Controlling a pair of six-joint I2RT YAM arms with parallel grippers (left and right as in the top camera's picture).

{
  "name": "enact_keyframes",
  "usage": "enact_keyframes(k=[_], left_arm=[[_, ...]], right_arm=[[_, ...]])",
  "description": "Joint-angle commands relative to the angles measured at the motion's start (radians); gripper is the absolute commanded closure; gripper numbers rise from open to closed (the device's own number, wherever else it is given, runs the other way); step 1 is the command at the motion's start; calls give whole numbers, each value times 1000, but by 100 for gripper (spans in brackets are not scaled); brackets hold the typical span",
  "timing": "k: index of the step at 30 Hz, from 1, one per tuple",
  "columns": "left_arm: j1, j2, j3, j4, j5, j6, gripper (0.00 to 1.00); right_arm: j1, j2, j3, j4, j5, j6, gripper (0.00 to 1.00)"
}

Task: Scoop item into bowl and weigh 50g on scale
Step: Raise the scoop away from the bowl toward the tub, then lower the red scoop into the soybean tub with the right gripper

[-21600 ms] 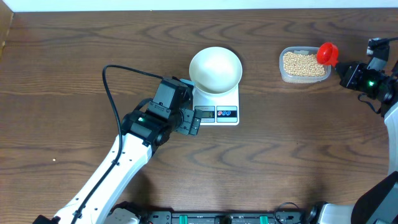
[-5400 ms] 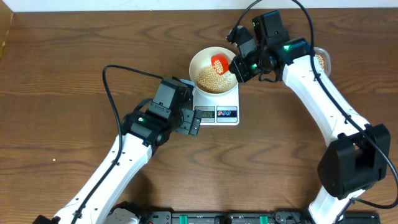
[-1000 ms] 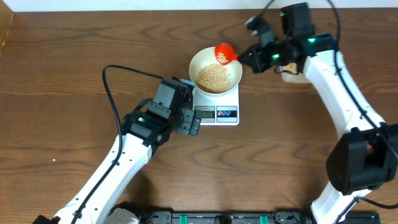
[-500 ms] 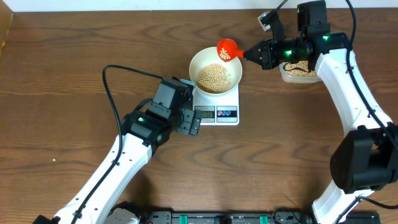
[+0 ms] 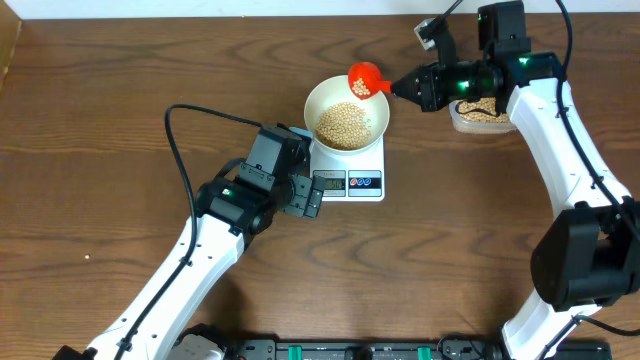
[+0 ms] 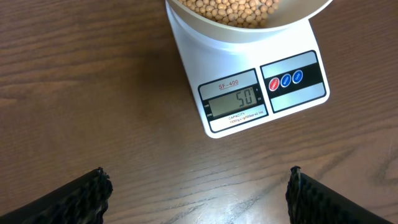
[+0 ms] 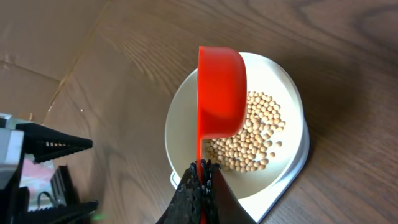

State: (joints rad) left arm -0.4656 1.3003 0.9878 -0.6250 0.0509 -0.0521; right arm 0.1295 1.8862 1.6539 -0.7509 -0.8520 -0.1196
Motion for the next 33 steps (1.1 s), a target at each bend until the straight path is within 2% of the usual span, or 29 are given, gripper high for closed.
enact_keyframes(k=[1,6,13,17,20,25,33], left_arm=[[4,2,-19,-3,2,-1,8],[4,2,-19,-3,2,-1,8],[4,2,-19,-3,2,-1,8],[4,2,-19,-3,2,-1,8],[4,2,-19,-3,2,-1,8],[4,2,-19,-3,2,-1,8],[4,2,-19,-3,2,-1,8]], right_arm=[[-34,-24,23,3,-105,12,99],[-135,-28,30,7,-223,48,99],[-339,-47,30,-62,-223,43,99],[-451,-50,30,-144,-210,-6,99],[-505,-50,30,-220,-156,-63,99],[-524,-50,30,-335,87,-140,99],[-478,-50,30,-297,305,-146,99]])
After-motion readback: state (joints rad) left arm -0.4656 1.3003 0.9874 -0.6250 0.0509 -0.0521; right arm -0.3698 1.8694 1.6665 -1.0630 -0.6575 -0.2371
